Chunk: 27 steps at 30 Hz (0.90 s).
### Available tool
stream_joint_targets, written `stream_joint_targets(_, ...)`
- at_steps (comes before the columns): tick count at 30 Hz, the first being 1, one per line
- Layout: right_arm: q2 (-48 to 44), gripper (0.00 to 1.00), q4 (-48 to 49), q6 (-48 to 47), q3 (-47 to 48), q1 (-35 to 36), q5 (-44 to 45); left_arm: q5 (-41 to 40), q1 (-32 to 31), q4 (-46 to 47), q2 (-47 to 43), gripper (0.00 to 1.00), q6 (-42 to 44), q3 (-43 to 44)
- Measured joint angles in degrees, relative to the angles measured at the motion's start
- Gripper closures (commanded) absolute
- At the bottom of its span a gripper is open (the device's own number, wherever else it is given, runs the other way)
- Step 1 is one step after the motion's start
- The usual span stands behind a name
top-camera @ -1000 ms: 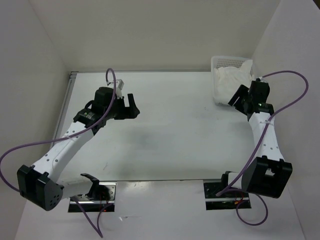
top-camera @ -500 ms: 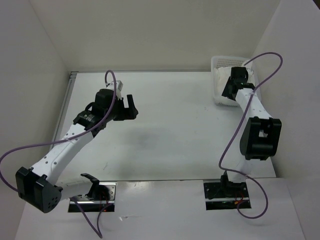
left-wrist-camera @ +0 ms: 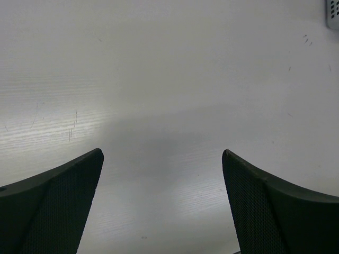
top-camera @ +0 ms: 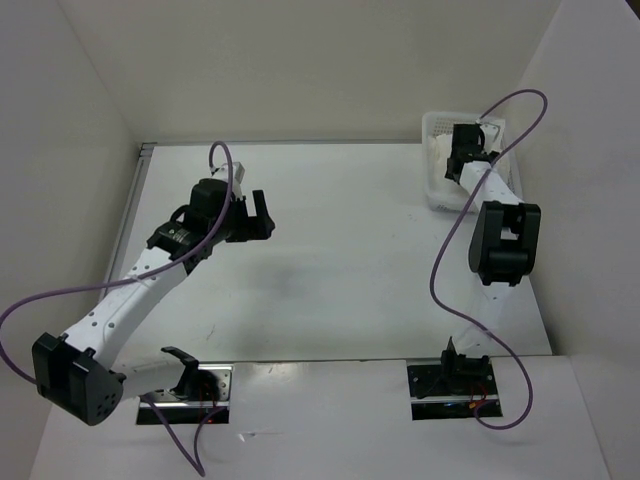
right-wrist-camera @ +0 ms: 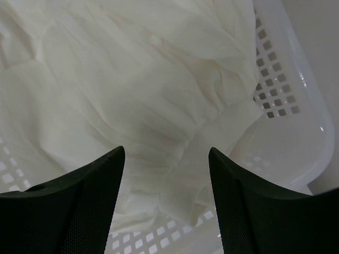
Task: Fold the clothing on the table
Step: Grab the skirt from the pile
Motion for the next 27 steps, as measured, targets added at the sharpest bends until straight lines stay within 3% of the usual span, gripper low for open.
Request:
stream_joint_targets(5, 3.9, 0.31, 0.2, -0.1, 0.1, 0.0, 0.7, 0.2, 0.7, 0.0, 0.8, 0.01, 0.0, 0.0)
stream_joint_targets(7, 4.9, 0.40, 0.1, 0.0, 0.1, 0.0, 0.8, 0.2, 0.8, 0.0, 0.8, 0.01, 0.0, -0.1)
stream_joint_targets(8, 5.2, 0.53, 0.0, 0.0, 0.0, 0.0, 0.8, 0.3, 0.8, 0.0, 0.8, 0.01, 0.0, -0.1)
stream_joint_targets(10, 5.3, 0.69, 0.0, 0.1, 0.0, 0.0, 0.8, 0.6, 0.8, 0.0, 0.9, 0.01, 0.0, -0.1)
stream_joint_targets(11, 5.3, 0.82, 0.1, 0.4, 0.0, 0.0, 0.8, 0.6, 0.9, 0.0, 0.9, 0.01, 0.0, -0.1)
stream_joint_targets(13, 5.3, 1.00, 0.0, 0.7, 0.1, 0.0, 0.7, 0.9, 1.1, 0.0, 0.9, 0.01, 0.0, -0.1)
stream_joint_targets(21, 3.6, 1.00, -2.9, 3.0, 0.8, 0.4, -0.1, 1.5, 1.3, 0.0, 0.9, 0.01, 0.0, -0.1)
stream_joint_targets(27, -6.5, 1.00, -7.4, 3.2, 6.7, 2.2, -5.2, 2.4, 1.3, 0.2, 0.8, 0.01, 0.0, -0.4)
